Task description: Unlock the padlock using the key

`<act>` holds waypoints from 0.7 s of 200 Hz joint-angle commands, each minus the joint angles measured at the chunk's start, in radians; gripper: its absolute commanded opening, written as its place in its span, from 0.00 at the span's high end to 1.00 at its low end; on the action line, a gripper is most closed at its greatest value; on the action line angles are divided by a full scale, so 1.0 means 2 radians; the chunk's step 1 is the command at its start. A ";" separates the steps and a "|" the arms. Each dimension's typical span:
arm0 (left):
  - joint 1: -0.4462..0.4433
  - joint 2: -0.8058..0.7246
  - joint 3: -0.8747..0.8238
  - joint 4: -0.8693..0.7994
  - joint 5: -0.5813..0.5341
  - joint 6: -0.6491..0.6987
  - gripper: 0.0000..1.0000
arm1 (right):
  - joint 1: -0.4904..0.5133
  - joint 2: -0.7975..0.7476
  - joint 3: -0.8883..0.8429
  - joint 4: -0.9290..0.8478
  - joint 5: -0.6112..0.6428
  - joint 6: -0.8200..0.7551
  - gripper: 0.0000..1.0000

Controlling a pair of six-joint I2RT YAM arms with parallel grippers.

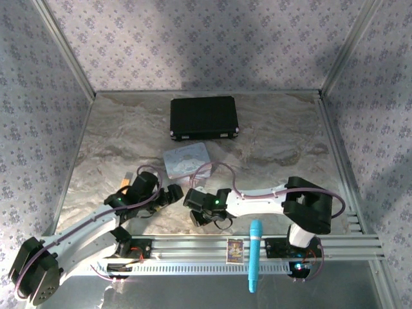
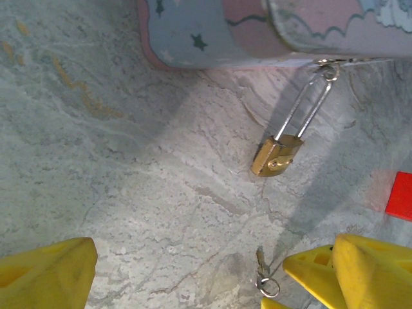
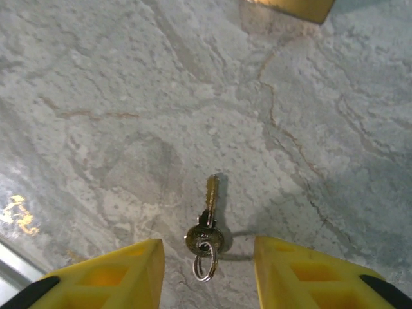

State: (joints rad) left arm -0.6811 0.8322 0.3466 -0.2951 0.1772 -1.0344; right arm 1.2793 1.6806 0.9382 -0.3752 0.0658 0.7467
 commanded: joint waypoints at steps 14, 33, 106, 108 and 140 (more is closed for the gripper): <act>-0.004 -0.003 -0.001 0.014 -0.019 -0.010 0.07 | 0.005 0.032 0.009 -0.001 0.005 0.005 0.68; -0.004 0.011 0.007 0.011 -0.023 -0.011 0.08 | 0.005 0.046 0.007 0.017 -0.010 0.006 0.78; -0.028 0.017 -0.009 0.076 -0.028 -0.058 0.13 | -0.018 -0.006 -0.027 0.017 -0.028 -0.007 0.98; -0.028 0.016 -0.011 0.079 -0.027 -0.059 0.14 | -0.020 -0.008 -0.029 0.019 -0.030 -0.011 0.98; -0.035 0.014 -0.023 0.130 -0.023 -0.083 0.18 | -0.054 -0.074 -0.060 0.063 -0.076 -0.054 0.98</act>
State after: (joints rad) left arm -0.7368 0.8703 0.3130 -0.1444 0.1371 -1.1454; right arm 1.2129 1.6276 0.8619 -0.2977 -0.0040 0.7124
